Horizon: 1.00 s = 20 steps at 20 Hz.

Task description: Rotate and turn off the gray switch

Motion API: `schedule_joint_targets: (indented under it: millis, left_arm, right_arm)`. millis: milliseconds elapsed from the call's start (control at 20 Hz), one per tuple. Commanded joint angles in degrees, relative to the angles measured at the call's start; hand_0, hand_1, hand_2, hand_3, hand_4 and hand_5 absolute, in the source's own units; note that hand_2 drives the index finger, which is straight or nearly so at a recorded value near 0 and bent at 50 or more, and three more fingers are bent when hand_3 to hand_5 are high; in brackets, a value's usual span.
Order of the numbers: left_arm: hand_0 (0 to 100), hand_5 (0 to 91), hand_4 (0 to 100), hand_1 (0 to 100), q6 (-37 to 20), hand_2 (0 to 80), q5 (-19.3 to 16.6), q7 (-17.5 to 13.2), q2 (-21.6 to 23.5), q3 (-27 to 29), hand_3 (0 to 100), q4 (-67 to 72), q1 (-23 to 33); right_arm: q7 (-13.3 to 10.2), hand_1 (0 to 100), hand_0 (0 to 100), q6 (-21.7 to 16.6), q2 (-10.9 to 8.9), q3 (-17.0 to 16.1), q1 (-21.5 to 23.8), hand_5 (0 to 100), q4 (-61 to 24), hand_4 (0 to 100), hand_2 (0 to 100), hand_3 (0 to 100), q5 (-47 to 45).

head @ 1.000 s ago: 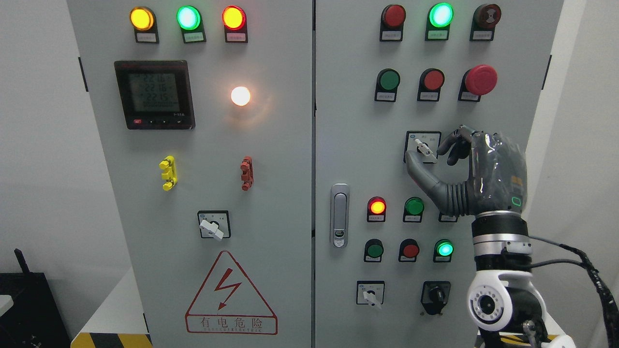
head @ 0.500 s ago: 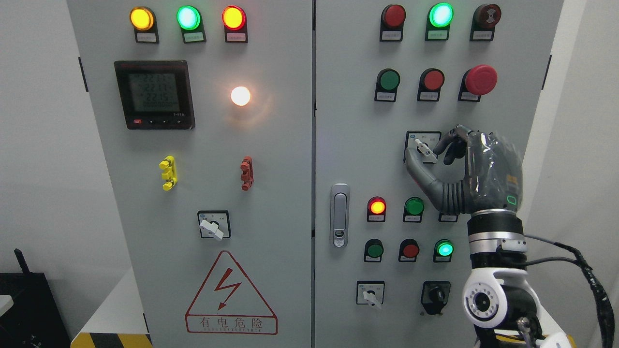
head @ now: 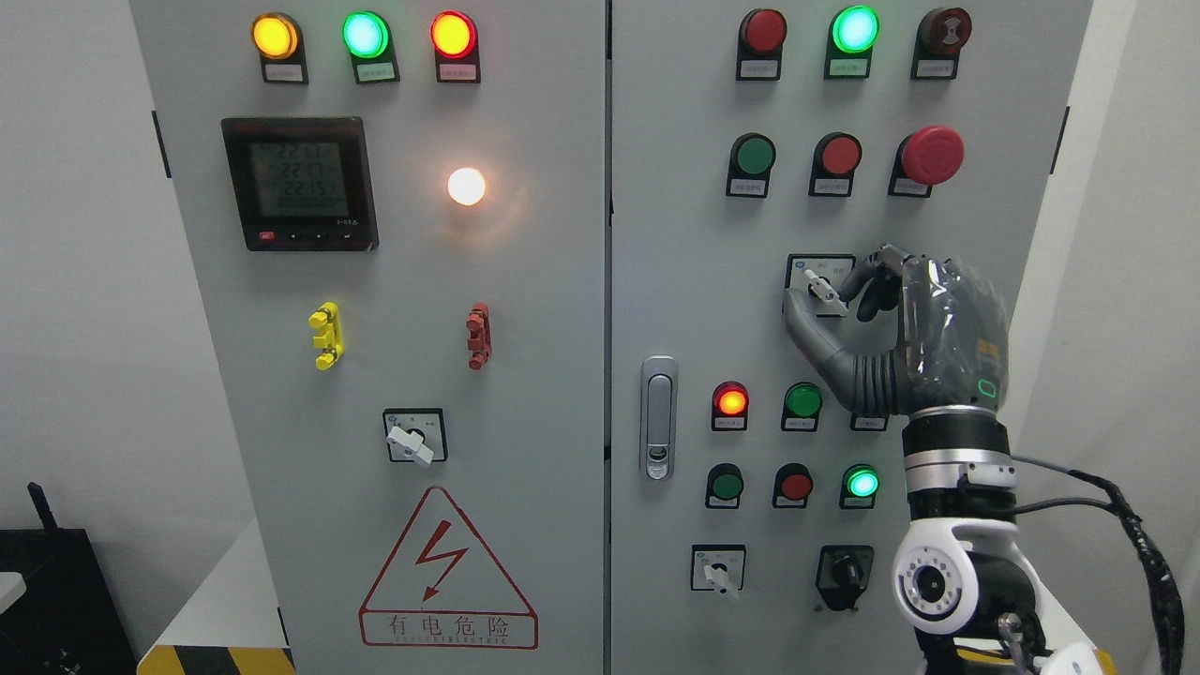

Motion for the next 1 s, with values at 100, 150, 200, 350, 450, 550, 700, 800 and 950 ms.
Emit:
schedule_joint_targets:
  millis: [100,150,200,350,450,550,700,800,950]
  left_arm:
    - [12,0.0,0,39,0.0,0.0,-0.4,-0.1,0.0,1.8,0,1.3,0.0]
    - [12,0.0,0,39,0.0,0.0,-0.4,0.0,0.0,1.8,0,1.3,0.0]
    - [12,0.0,0,39,0.0,0.0,-0.4,-0.1,0.0,1.8,0,1.3,0.0]
    - [12,0.0,0,39,0.0,0.0,-0.4,-0.1,0.0,1.8,0,1.3,0.1]
    - [12,0.0,0,39,0.0,0.0,-0.4,-0.1,0.0,1.8,0,1.3,0.0]
    - [12,0.0,0,39,0.0,0.0,-0.4,-0.1,0.0,1.8,0,1.3,0.1]
    - [12,0.0,0,39,0.0,0.0,-0.4,0.0,0.0,1.8,0,1.3,0.0]
    - [12,0.0,0,39,0.0,0.0,-0.4,-0.1,0.0,1.8,0,1.3,0.0]
    - [12,0.0,0,39,0.0,0.0,-0.4,-0.1,0.0,1.8,0,1.3,0.0]
  right_arm:
    - [0.1,42,20,0.1,0.13,0.0,-0.4,97,1.0,77,62,83,-0.1]
    - [0.1,42,22,0.1,0.13,0.0,-0.5,97,1.0,77,62,83,-0.1]
    - [0.1,42,23,0.1,0.13,0.0,-0.5,97,1.1,77,62,83,-0.1]
    - [0.1,42,24,0.6,0.13,0.0,-0.4,97,1.2,77,62,83,-0.1]
    - [0.1,42,24,1.4,0.13,0.0,-0.5,97,1.3,77,63,83,-0.2]
    - [0.1,42,25,1.4,0.13,0.0,-0.4,97,1.5,77,63,83,-0.2]
    - [0.1,42,26,1.4,0.13,-0.1,-0.4,97,1.5,77,63,84,-0.3]
    - [0.1,42,27,1.4,0.13,0.0,-0.5,97,1.5,77,63,84,-0.3]
    - [0.1,41,27,1.4,0.13,0.0,-0.6,97,1.5,77,64,84,-0.3]
